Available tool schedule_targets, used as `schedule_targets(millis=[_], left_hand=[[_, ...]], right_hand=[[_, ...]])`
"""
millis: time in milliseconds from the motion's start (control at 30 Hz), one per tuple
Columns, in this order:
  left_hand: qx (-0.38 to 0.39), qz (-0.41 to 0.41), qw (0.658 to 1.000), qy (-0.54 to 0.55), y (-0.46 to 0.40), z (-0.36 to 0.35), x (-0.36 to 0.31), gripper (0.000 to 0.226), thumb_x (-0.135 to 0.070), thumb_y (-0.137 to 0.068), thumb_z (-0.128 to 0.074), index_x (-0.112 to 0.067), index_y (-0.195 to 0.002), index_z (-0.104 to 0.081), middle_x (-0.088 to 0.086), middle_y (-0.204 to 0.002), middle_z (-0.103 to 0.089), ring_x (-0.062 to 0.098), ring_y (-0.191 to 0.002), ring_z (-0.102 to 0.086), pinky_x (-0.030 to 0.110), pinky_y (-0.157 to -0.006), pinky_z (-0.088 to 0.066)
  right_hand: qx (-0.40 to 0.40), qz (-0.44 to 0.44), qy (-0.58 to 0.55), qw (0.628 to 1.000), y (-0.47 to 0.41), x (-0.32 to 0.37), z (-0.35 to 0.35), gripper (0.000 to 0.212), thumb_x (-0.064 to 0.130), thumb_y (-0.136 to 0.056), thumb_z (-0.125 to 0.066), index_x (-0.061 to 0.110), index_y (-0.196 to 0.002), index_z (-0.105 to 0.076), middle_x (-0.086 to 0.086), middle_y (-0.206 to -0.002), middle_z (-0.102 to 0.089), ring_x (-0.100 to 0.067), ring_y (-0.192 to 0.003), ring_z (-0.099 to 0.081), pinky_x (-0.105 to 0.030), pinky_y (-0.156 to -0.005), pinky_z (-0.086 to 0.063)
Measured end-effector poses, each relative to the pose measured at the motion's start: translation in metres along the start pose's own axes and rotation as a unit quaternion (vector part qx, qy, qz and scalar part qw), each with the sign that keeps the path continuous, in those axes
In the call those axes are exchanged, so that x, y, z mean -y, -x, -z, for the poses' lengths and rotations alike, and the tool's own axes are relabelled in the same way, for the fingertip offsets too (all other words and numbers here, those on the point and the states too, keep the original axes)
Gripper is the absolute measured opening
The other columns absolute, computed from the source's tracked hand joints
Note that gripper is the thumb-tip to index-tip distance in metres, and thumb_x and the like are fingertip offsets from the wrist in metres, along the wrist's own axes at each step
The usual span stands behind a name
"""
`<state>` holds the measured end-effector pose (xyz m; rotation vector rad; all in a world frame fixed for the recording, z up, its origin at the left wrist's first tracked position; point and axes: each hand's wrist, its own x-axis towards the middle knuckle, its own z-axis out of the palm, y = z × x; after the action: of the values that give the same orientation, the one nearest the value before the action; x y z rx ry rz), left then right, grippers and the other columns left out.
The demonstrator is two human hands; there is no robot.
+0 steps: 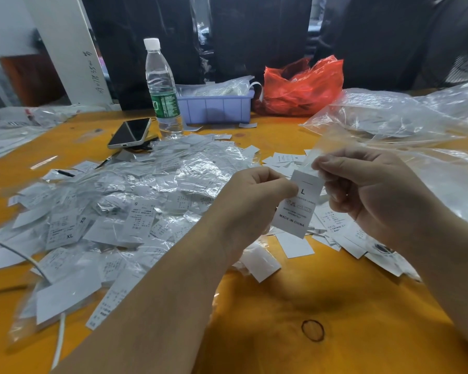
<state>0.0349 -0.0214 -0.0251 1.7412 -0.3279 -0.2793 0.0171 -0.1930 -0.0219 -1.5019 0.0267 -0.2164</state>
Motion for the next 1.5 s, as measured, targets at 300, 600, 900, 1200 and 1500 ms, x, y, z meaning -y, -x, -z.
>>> schedule_targets(millis=[300,600,900,1200,1500], left_hand=[[-0.004,-0.003,1.0,-0.016,0.0008,0.0006,-0.0011,0.022,-0.015,-0.088,-0.063,-0.02,-0.067,-0.062,-0.006,-0.062,-0.063,0.018,-0.057,-0.045,0.021,-0.045,-0.036],[0.008,-0.007,0.999,-0.037,0.0007,0.001,0.0004,0.018,-0.015,-0.086,-0.064,-0.02,-0.068,-0.064,-0.007,-0.064,-0.064,0.017,-0.058,-0.046,0.018,-0.043,-0.036],[0.03,0.001,0.998,-0.052,0.0004,0.001,0.0014,0.015,-0.018,-0.082,-0.066,-0.021,-0.068,-0.065,-0.007,-0.064,-0.067,0.013,-0.051,-0.047,0.02,-0.045,-0.037],[0.014,0.019,0.999,-0.039,-0.0017,0.0018,0.0022,0.016,-0.014,-0.084,-0.065,-0.017,-0.068,-0.064,0.006,-0.074,-0.064,0.02,-0.059,-0.042,0.022,-0.045,-0.034],[0.037,0.021,0.998,-0.054,-0.002,0.0014,0.0029,0.02,-0.018,-0.077,-0.069,-0.02,-0.058,-0.063,0.005,-0.067,-0.063,0.022,-0.056,-0.041,0.021,-0.043,-0.034]], right_hand=[[0.011,-0.001,-0.007,1.0,-0.0013,0.0004,0.0022,0.024,0.006,-0.091,-0.059,0.007,-0.07,-0.07,-0.004,-0.059,-0.055,-0.013,-0.047,-0.039,-0.022,-0.039,-0.028],[0.018,-0.01,0.004,1.0,-0.0018,0.0012,0.004,0.023,0.009,-0.091,-0.058,0.007,-0.071,-0.069,-0.003,-0.058,-0.053,-0.012,-0.046,-0.038,-0.023,-0.041,-0.025],[0.021,-0.006,0.01,1.0,-0.0021,-0.0005,0.003,0.021,0.008,-0.09,-0.06,0.007,-0.071,-0.069,-0.005,-0.06,-0.053,-0.011,-0.044,-0.036,-0.021,-0.038,-0.025],[0.076,-0.012,0.029,0.997,-0.0015,-0.0005,0.0029,0.011,0.015,-0.074,-0.068,0.007,-0.068,-0.072,-0.006,-0.057,-0.05,-0.01,-0.043,-0.035,-0.02,-0.039,-0.026],[0.092,-0.014,0.018,0.995,-0.0028,-0.0013,0.0043,0.016,0.024,-0.064,-0.07,0.009,-0.07,-0.072,-0.005,-0.058,-0.051,-0.01,-0.044,-0.034,-0.02,-0.04,-0.026]])
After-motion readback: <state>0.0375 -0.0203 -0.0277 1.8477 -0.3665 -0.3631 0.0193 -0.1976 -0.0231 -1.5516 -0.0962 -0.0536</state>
